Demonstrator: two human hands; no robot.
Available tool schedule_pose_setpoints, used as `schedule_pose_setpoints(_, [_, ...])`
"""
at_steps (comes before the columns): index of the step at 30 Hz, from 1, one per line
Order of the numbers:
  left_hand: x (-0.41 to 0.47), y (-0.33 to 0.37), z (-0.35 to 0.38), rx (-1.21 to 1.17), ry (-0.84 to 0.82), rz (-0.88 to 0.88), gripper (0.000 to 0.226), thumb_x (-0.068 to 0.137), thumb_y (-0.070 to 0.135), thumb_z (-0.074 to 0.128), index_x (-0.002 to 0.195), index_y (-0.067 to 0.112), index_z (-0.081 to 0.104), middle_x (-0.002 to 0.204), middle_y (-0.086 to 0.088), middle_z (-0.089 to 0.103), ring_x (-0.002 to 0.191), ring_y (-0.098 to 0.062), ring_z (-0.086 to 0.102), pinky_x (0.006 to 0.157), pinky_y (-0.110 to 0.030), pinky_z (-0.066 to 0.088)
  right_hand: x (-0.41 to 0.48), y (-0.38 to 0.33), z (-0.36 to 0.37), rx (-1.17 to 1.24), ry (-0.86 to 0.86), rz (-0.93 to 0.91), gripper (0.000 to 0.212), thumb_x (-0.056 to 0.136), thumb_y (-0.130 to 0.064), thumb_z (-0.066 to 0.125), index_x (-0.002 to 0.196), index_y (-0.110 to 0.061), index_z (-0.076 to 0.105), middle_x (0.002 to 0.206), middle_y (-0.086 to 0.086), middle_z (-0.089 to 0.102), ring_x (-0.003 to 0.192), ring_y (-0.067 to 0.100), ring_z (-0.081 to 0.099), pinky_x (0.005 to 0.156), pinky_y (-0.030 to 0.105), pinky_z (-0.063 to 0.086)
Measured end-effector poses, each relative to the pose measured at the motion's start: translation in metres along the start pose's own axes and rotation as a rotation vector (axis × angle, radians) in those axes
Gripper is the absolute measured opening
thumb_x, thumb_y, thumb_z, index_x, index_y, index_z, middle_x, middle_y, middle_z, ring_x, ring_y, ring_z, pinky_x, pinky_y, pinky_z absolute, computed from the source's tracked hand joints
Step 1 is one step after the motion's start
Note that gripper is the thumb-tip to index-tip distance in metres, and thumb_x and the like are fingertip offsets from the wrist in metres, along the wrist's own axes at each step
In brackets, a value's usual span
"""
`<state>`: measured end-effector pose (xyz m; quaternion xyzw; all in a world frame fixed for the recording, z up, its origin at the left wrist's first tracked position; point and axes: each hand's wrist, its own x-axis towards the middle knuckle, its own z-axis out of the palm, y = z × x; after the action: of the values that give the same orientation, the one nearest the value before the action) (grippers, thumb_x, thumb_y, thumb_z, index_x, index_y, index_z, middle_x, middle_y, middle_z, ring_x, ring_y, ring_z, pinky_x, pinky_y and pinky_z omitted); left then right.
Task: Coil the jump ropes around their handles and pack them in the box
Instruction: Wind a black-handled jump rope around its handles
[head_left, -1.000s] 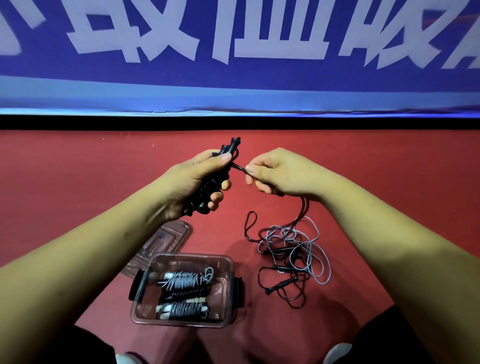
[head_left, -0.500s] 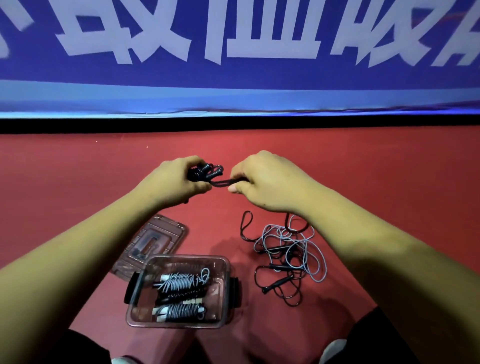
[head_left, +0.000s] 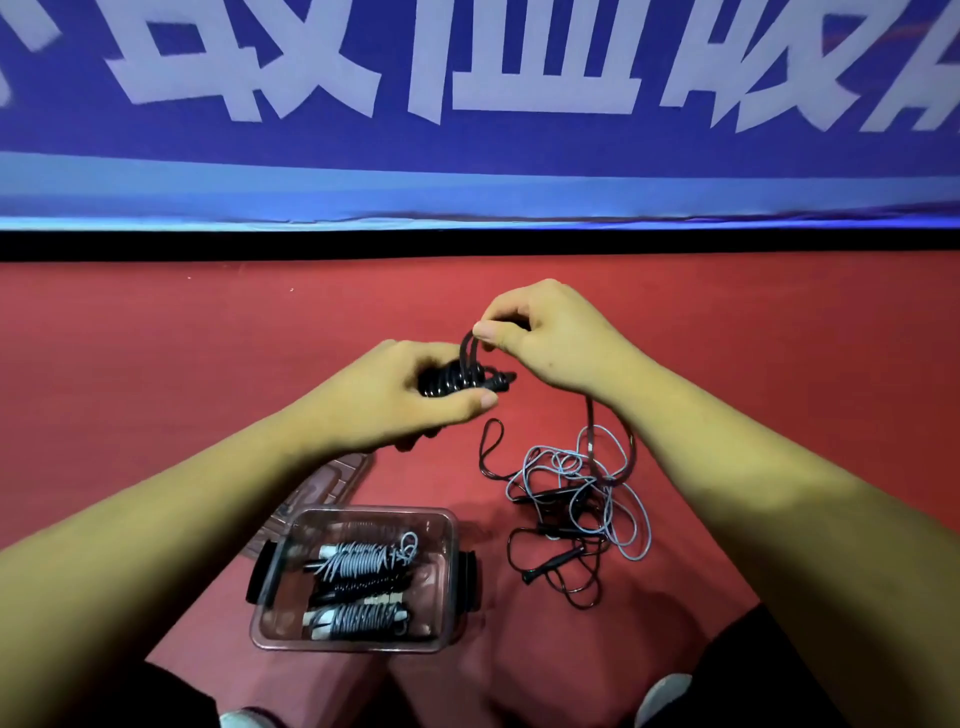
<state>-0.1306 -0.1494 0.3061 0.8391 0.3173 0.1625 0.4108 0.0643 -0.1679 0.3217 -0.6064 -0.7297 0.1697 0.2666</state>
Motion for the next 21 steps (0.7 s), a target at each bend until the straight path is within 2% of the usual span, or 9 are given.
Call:
schedule_pose_setpoints(3, [0.0,-0.002,-0.005,-0.135,0.077,-0.057,0.023,0.092,0.038,0.065,0.08,0.02,0.057,0.059,-0.004,0.056,0.043,-0.018,0.049,0.039,-0.021,0.033,0.001,0.005,0.005,0.033,-0.026,0.019,0.026,0.098,-0.028,0.054,0.076,-0.021,0.067,0.066,0.002,0.061,0.06,0.014,0.048,0.059,0.029,0.037])
schedule_pose_setpoints(7, [0.003,0.0,-0.007,-0.296,0.185,-0.094,0.026,0.097,0.031,0.06,0.085,0.008,0.057,0.058,-0.007,0.056,0.047,-0.023,0.05,0.041,-0.023,0.03,0.001,0.0,0.018,0.046,-0.109,0.054,0.032,0.099,-0.013,0.044,0.07,-0.019,0.055,0.061,-0.002,0.052,0.054,0.012,0.043,0.052,0.027,0.031])
schedule_pose_setpoints(10, [0.006,0.001,-0.012,-0.438,0.307,-0.157,0.028,0.097,0.037,0.055,0.085,0.012,0.058,0.061,-0.01,0.055,0.044,-0.022,0.046,0.045,-0.021,0.027,0.002,-0.009,0.03,0.062,-0.113,0.054,0.036,0.104,-0.025,0.038,0.073,-0.015,0.054,0.066,0.005,0.057,0.059,0.019,0.05,0.058,0.033,0.038])
schedule_pose_setpoints(12, [0.009,0.0,-0.017,-0.514,0.373,-0.207,0.031,0.095,0.044,0.057,0.087,0.014,0.059,0.062,-0.009,0.055,0.043,-0.021,0.045,0.044,-0.018,0.028,0.004,-0.013,0.037,0.07,-0.118,0.081,0.036,0.105,-0.028,0.038,0.078,-0.012,0.056,0.065,0.001,0.056,0.058,0.017,0.049,0.058,0.03,0.037])
schedule_pose_setpoints(14, [0.01,-0.005,-0.024,-0.526,0.415,-0.252,0.034,0.094,0.046,0.059,0.089,0.012,0.059,0.063,-0.009,0.056,0.044,-0.021,0.046,0.041,-0.019,0.031,0.003,-0.017,0.043,0.062,-0.126,0.082,0.034,0.104,-0.027,0.038,0.079,-0.012,0.055,0.063,-0.004,0.052,0.057,0.013,0.048,0.055,0.023,0.036])
schedule_pose_setpoints(16, [0.012,-0.013,-0.031,-0.515,0.465,-0.269,0.034,0.093,0.045,0.062,0.085,0.012,0.059,0.064,-0.009,0.058,0.046,-0.022,0.047,0.045,-0.023,0.035,0.001,-0.019,0.048,-0.012,-0.145,0.077,0.034,0.104,-0.03,0.039,0.082,-0.011,0.056,0.069,0.002,0.056,0.064,0.023,0.053,0.062,0.032,0.04])
schedule_pose_setpoints(18, [0.012,-0.018,-0.037,-0.466,0.49,-0.284,0.035,0.092,0.045,0.065,0.087,0.011,0.062,0.066,-0.01,0.061,0.049,-0.023,0.049,0.049,-0.028,0.035,-0.002,-0.02,0.051,-0.057,-0.147,0.08,0.033,0.103,-0.032,0.038,0.086,-0.011,0.056,0.077,0.005,0.059,0.072,0.03,0.056,0.065,0.035,0.042])
schedule_pose_setpoints(21, [0.011,-0.021,-0.041,-0.372,0.489,-0.278,0.03,0.093,0.041,0.066,0.099,0.011,0.066,0.072,-0.013,0.06,0.052,-0.023,0.046,0.042,-0.025,0.035,-0.005,-0.019,0.049,-0.097,-0.133,0.085,0.032,0.102,-0.036,0.038,0.086,-0.013,0.054,0.085,0.012,0.064,0.078,0.035,0.059,0.07,0.04,0.048])
